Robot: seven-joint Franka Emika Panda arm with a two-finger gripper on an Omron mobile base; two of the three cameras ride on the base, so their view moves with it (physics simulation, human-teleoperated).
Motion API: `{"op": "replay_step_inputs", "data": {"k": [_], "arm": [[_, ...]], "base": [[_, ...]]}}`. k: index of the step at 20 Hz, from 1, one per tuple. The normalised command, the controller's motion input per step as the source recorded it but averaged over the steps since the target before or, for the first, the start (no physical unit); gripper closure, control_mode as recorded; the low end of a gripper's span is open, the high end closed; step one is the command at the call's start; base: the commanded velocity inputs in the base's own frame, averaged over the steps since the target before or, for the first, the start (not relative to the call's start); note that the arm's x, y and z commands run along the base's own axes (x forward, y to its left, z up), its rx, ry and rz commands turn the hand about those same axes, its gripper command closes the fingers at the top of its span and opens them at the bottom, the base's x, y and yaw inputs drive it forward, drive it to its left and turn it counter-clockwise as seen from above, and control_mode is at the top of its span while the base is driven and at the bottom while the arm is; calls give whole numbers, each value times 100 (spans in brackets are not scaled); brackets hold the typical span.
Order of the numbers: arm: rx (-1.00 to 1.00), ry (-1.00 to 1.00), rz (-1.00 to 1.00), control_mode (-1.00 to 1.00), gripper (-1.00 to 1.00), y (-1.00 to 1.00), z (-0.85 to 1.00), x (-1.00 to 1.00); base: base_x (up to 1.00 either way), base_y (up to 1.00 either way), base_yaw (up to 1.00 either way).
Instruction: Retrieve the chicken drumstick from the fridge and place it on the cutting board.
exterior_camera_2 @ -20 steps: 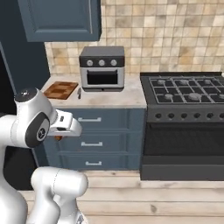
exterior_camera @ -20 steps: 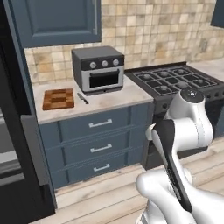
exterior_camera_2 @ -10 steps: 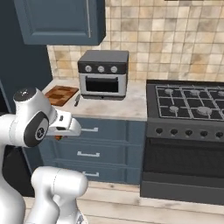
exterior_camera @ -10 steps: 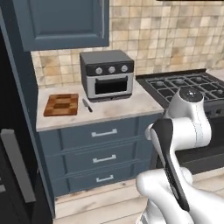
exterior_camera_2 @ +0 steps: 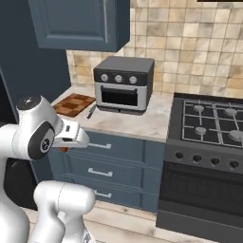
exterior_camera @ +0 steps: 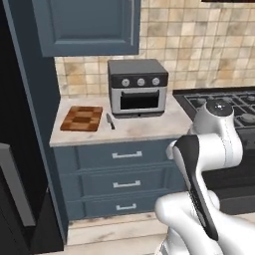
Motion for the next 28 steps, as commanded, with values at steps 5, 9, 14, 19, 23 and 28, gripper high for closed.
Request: {"op": "replay_step_inputs", "data": {"k": [5, 9, 14, 19, 23, 28], "arm": [[0, 0, 0, 100, 100, 0, 0, 0], [0, 0, 0, 100, 100, 0, 0, 0], [0, 0, 0, 100, 100, 0, 0, 0], [0, 0, 0, 100, 100, 0, 0, 0], [0, 0, 0, 100, 100, 0, 0, 0], [0, 0, 0, 100, 100, 0, 0, 0]], "base": [[38, -1, 21], [74, -31, 30], [71, -21, 30], [47, -8, 25], [37, -4, 19], [49, -1, 17]]}}
